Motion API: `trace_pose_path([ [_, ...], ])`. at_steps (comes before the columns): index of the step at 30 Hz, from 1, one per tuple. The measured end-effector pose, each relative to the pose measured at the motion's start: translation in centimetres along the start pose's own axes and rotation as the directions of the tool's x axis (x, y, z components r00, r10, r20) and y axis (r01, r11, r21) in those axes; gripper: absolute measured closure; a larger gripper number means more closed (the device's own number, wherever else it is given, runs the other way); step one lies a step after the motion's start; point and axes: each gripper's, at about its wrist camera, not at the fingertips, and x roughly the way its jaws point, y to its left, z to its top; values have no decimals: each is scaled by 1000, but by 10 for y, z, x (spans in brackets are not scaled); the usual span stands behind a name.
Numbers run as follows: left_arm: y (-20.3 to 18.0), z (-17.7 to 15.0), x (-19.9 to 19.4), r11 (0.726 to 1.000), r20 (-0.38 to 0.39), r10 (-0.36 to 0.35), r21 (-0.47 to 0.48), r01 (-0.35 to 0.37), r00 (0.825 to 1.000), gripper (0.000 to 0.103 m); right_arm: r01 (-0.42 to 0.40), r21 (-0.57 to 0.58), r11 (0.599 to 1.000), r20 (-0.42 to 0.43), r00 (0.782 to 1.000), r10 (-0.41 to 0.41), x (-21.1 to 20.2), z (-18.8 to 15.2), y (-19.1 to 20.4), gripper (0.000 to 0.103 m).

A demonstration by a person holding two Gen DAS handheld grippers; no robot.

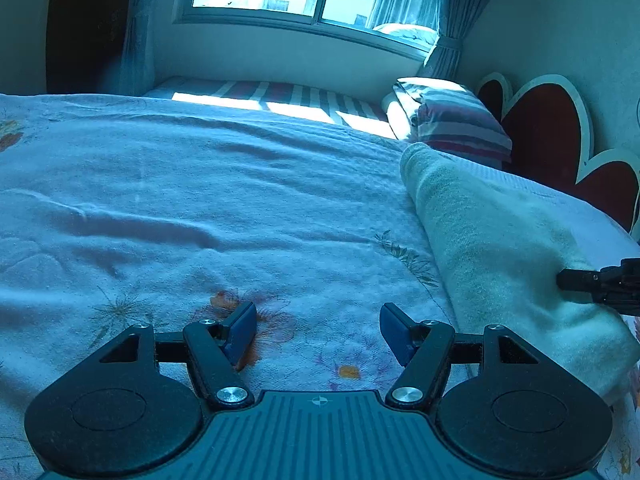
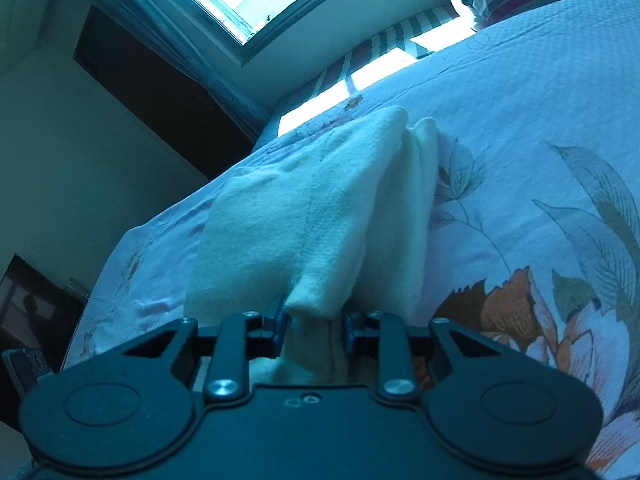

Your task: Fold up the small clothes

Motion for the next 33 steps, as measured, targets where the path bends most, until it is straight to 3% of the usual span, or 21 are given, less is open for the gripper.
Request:
trace_pose_path([
  [3, 1, 3, 1, 1000, 8, 17, -4, -17, 1000, 36, 22, -36, 999, -6, 1000, -22, -2, 1, 4, 90],
  [12, 6, 7, -2, 995, 29, 95, 24, -96, 995, 35, -3, -94, 996, 49, 999, 7, -33, 10, 20, 92],
  [13, 5, 7, -1, 993, 28, 112, 39, -113, 993, 19, 17, -102, 995, 48, 999, -12, -34, 9, 18, 92],
  [15, 1, 5, -3, 986, 44, 149, 73, -152, 988, 3, 79, -100, 992, -7, 997, -81, -21, 5, 7, 92],
  [27, -8, 0, -5, 979, 20, 170, 107, -171, 985, 1, 35, -23, 999, -10, 999, -35, -17, 2, -11, 88],
  [33, -6, -4, -6, 980, 10, 176, 95, -176, 984, 0, 49, -83, 995, 1, 999, -49, -20, 4, 3, 91],
])
